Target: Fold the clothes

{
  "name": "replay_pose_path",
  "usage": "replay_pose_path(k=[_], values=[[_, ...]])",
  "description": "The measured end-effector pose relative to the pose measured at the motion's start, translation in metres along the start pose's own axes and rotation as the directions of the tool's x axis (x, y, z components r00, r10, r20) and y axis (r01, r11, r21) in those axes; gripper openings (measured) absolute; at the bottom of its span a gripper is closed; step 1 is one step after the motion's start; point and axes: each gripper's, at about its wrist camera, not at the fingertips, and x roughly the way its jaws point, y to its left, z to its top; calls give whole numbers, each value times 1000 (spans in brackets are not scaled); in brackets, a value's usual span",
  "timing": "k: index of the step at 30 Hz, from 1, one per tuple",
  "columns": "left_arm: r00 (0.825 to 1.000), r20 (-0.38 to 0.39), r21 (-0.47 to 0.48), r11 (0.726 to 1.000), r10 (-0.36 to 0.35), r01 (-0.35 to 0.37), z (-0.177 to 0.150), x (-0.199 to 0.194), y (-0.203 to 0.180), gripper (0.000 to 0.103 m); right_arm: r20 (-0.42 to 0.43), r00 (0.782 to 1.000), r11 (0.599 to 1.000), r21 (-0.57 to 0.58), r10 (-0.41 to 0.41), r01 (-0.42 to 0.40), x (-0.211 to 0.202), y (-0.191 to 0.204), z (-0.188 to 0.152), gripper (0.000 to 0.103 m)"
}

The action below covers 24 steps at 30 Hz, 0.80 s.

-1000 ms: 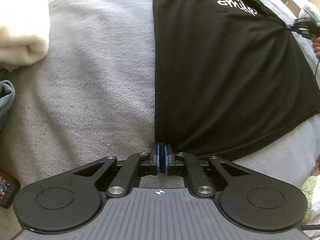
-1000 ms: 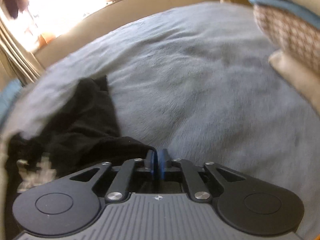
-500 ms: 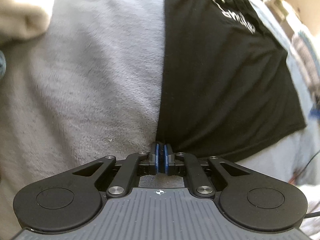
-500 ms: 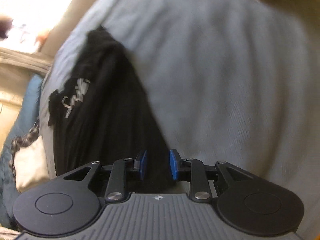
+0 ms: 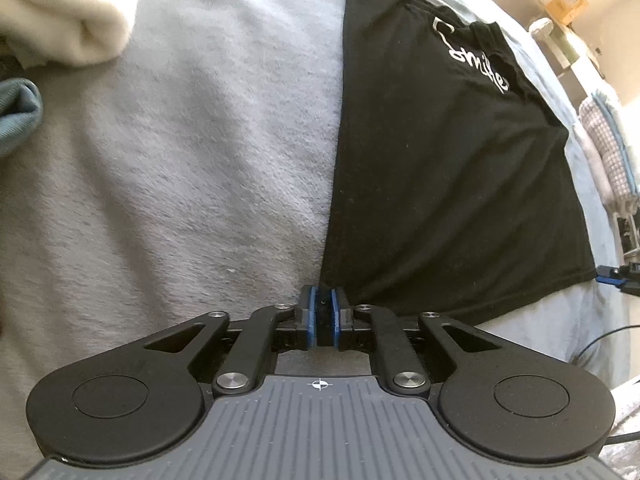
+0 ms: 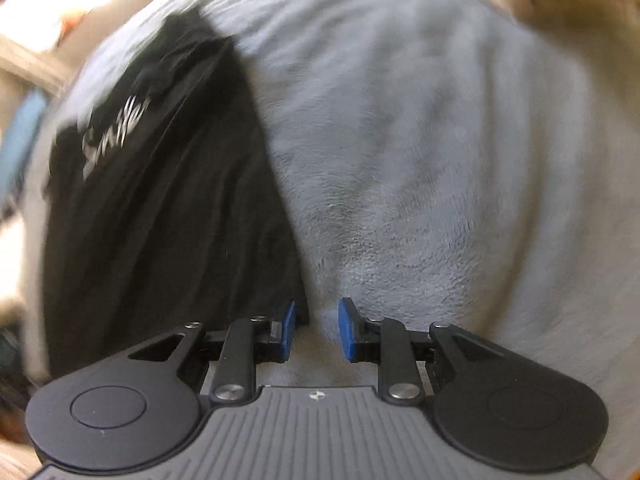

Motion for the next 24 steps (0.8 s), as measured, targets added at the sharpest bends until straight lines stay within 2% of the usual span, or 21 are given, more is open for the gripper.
replay_pose_path(k=[4, 7, 10, 14, 17, 19, 23, 24], values=[[999, 16, 4, 1000, 30, -30, 2, -3, 0, 14, 32, 998, 995, -81, -58, 60, -4, 13, -4, 26], [996, 65, 68, 995, 62, -66, 6, -12, -8, 14, 93, 993, 983, -165, -72, 86, -12, 32, -4, 26], [991, 127, 147, 988, 29, -48, 18, -14, -25, 14, 136, 990, 935, -355, 22, 27, -15, 77, -1, 26], [986, 161, 234, 972, -47, 8, 40, 6, -53, 14, 75, 997, 899, -434, -30, 60, -1, 85, -8, 25], [989, 142, 279, 960, -34, -7, 43, 30, -63, 14, 32, 997, 867, -491, -75, 81, 10, 90, -13, 24], [991, 132, 279, 960, -8, -29, 41, 35, -57, 14, 4, 994, 844, -528, -106, 93, 18, 94, -16, 23], [990, 139, 206, 978, 12, -41, 38, 16, -31, 14, -47, 984, 792, -601, -172, 110, 33, 101, -23, 23], [989, 145, 200, 979, 15, -44, 40, 12, -29, 14, -73, 972, 798, -586, -224, 140, 26, 96, -22, 23]])
